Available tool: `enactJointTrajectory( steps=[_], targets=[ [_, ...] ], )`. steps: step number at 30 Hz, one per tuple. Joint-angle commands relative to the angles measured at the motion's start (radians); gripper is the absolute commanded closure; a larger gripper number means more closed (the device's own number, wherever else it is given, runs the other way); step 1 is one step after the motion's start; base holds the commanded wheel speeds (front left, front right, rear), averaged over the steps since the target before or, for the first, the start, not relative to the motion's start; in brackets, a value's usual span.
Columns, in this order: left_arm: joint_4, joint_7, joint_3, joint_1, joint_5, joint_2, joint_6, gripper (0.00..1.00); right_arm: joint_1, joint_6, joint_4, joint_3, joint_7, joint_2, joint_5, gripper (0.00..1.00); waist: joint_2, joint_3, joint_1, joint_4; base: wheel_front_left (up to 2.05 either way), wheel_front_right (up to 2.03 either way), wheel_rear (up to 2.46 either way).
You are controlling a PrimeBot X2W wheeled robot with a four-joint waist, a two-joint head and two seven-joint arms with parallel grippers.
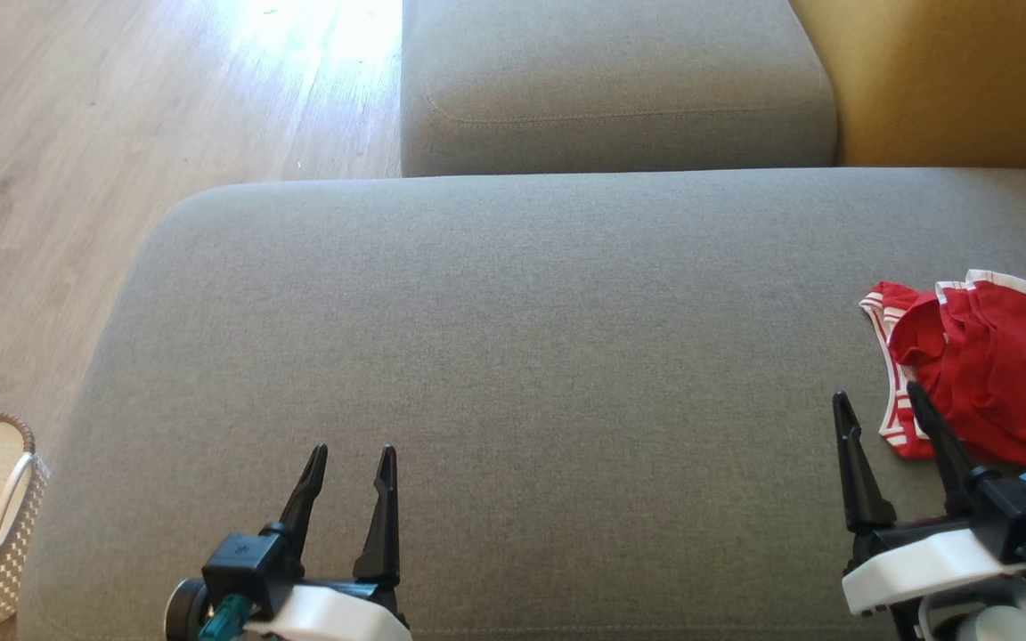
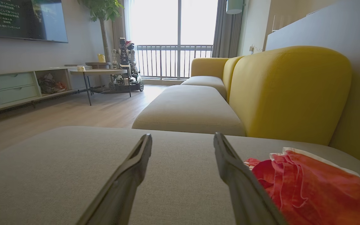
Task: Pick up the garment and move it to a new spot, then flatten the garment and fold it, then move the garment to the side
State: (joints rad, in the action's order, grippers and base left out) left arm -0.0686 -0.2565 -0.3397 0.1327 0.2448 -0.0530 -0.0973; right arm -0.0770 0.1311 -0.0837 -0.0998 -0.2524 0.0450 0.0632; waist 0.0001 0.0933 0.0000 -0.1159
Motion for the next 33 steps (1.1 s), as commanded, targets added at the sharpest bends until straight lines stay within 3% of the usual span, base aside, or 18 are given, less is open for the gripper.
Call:
enactJointTrajectory(
  steps=[1, 17, 22, 33],
  targets=[
    [0.031, -0.005, 0.033, -0.04, -0.007, 0.003, -0.007, 0.0, 0.02, 0.0, 0.038, 0.025, -0.009, 0.006, 0.005, 0.0, -0.0001, 0.0, 0.0, 0.0, 0.0, 0.0, 0.0],
    [0.054, -0.005, 0.038, -0.037, -0.088, 0.003, -0.084, 0.0, 0.028, 0.0, 0.021, 0.031, -0.009, 0.005, 0.002, 0.0, -0.0001, -0.01, 0.0, 0.006, 0.0, 0.0, 0.0],
    [0.05, -0.005, 0.032, -0.039, -0.115, 0.003, -0.069, 0.0, 0.029, 0.0, 0.021, 0.036, -0.009, 0.005, 0.004, 0.0, -0.0001, -0.015, 0.0, 0.008, 0.0, 0.0, 0.0],
    [0.059, -0.005, 0.058, -0.024, -0.054, 0.003, -0.023, 0.0, 0.026, 0.0, 0.013, 0.048, -0.009, 0.005, 0.006, 0.0, -0.0001, -0.022, 0.0, 0.011, 0.0, 0.0, 0.0]
  ],
)
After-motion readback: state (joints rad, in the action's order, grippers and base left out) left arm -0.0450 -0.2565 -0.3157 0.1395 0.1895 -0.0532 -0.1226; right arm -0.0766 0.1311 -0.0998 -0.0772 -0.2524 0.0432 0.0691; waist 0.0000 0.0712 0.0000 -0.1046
